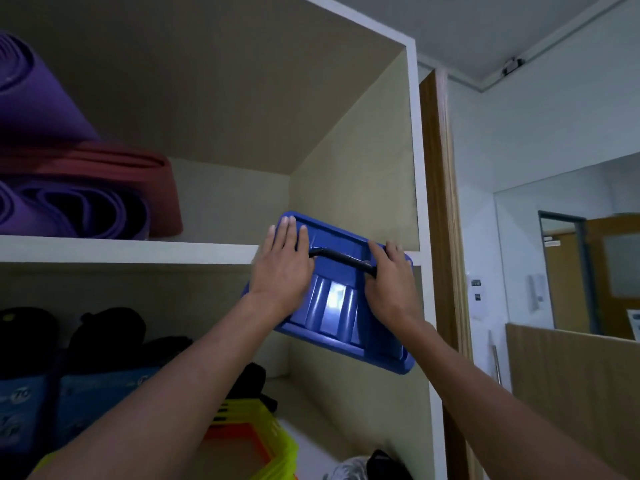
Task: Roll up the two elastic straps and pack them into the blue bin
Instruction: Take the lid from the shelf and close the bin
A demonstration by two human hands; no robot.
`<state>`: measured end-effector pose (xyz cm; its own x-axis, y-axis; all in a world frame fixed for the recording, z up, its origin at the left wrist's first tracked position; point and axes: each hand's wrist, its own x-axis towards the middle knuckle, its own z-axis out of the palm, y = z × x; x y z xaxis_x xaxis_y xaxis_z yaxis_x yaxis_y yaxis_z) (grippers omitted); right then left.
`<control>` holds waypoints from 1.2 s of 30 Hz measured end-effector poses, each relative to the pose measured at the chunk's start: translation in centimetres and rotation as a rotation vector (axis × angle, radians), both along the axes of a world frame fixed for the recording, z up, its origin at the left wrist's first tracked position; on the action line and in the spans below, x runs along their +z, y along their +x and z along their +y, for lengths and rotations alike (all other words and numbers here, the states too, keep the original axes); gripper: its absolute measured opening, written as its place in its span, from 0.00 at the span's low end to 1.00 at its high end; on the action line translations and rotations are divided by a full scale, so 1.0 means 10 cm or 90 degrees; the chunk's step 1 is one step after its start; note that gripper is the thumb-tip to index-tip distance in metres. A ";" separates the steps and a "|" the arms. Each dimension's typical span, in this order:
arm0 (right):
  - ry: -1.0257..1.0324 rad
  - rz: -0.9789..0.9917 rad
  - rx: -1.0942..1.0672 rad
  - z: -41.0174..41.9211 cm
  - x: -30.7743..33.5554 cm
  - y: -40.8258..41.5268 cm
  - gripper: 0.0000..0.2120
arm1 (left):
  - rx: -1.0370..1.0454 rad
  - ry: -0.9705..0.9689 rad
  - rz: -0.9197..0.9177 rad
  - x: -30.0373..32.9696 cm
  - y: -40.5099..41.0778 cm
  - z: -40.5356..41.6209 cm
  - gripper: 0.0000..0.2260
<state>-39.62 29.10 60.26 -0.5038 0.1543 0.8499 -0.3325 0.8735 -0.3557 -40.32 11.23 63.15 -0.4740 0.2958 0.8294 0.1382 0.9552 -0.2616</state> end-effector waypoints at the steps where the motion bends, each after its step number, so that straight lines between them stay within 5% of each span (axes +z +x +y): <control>1: 0.004 -0.019 0.018 -0.04 -0.06 0.06 0.26 | -0.005 0.016 -0.002 -0.11 0.08 -0.06 0.25; 10: 0.053 -0.025 0.155 -0.85 -1.38 0.60 0.23 | -0.020 0.194 -0.032 -1.79 0.97 -0.82 0.25; 22: 0.118 -0.398 0.244 -1.75 -4.45 1.16 0.23 | 0.169 0.221 -0.413 -4.73 1.90 -1.66 0.26; 36: 0.188 -0.565 0.266 -1.91 -5.74 1.02 0.24 | 0.210 0.320 -0.595 -6.07 1.80 -1.82 0.28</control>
